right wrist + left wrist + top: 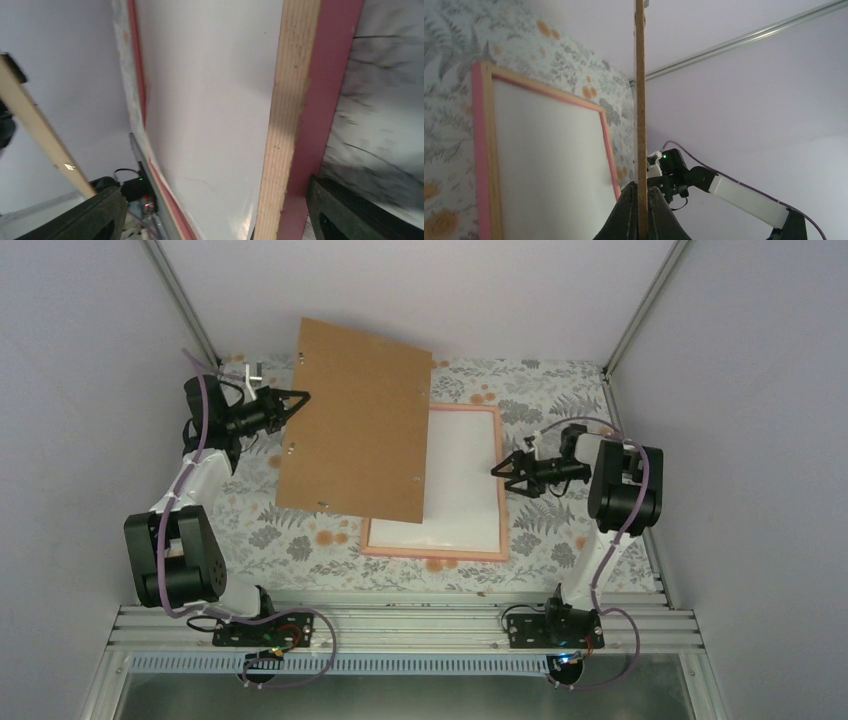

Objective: Put the photo into the frame

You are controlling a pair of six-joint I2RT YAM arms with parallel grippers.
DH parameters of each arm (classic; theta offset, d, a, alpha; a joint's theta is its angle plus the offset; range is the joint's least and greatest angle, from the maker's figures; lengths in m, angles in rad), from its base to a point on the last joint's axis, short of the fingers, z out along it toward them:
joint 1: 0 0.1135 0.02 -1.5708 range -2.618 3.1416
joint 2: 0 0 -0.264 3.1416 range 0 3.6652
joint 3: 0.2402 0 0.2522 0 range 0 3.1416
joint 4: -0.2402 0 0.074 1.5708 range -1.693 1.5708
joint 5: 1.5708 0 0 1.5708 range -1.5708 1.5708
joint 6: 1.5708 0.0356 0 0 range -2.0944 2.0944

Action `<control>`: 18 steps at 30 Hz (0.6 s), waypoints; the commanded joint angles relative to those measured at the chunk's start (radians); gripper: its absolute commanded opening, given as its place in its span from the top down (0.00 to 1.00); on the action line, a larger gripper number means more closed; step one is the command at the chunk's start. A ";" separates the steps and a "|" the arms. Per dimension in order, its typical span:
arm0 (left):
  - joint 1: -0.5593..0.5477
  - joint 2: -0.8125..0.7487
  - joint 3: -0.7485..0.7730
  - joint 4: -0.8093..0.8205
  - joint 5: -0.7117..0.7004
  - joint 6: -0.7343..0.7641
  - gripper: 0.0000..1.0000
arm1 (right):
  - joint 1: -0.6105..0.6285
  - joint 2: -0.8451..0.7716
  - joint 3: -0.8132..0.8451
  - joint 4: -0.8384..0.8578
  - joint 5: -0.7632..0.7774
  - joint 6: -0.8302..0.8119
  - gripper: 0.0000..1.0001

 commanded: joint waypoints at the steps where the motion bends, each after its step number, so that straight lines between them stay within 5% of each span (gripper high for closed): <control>1: -0.039 -0.001 -0.078 0.114 -0.007 -0.075 0.98 | 0.065 0.068 -0.008 0.051 -0.118 0.070 0.10; 8: -0.167 0.030 -0.206 0.394 -0.103 -0.238 0.98 | 0.028 -0.059 -0.016 0.146 -0.075 0.089 0.16; 18: -0.227 0.160 -0.201 0.492 -0.159 -0.297 0.98 | 0.027 -0.078 -0.072 0.137 -0.048 0.082 0.30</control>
